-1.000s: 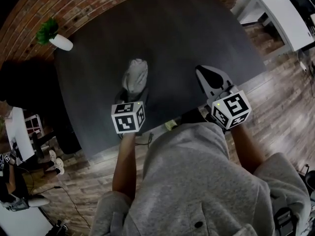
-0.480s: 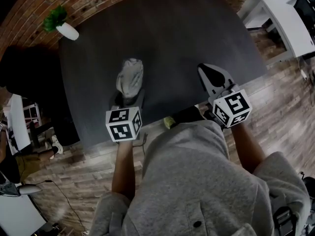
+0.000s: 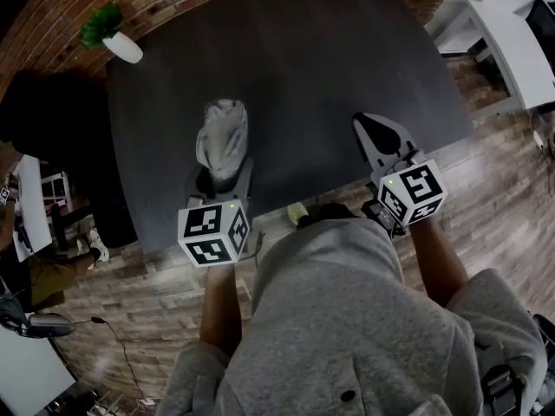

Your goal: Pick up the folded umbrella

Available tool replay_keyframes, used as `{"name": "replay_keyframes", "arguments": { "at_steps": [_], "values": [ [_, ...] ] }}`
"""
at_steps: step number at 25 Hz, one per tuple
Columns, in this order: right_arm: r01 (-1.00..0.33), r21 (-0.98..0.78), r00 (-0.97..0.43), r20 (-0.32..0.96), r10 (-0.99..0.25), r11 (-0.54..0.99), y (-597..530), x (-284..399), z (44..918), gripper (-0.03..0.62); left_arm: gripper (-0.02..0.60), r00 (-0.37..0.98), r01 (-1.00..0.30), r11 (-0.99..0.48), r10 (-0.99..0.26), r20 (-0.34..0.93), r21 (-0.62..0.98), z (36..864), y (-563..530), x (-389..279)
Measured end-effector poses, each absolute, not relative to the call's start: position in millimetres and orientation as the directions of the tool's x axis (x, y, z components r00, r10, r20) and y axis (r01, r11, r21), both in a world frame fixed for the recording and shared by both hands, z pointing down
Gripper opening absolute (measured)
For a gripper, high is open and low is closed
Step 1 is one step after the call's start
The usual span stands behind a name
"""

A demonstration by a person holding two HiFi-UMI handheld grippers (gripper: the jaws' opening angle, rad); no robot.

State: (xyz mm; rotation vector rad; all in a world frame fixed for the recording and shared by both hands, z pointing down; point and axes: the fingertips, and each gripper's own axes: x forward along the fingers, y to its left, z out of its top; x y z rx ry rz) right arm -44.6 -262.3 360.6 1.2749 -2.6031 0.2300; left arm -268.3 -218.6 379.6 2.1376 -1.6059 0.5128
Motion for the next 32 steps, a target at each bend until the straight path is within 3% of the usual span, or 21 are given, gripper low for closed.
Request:
{"name": "replay_keyframes", "arguments": {
  "at_steps": [16, 32],
  "values": [
    [-0.813, -0.049, -0.571, 0.268, -0.776, 0.58, -212.4, 33.4, 345.2, 0.029, 0.287, 0.276, -0.961, -0.25, -0.826, 0.492, 0.119, 351.8, -165.2, -195.4],
    [-0.791, -0.047, -0.601, 0.238, -0.763, 0.61, -84.8, 92.1, 340.8, 0.029, 0.287, 0.259, -0.965, -0.241, -0.85, 0.458, 0.099, 341.2, -37.4, -115.7]
  ]
}}
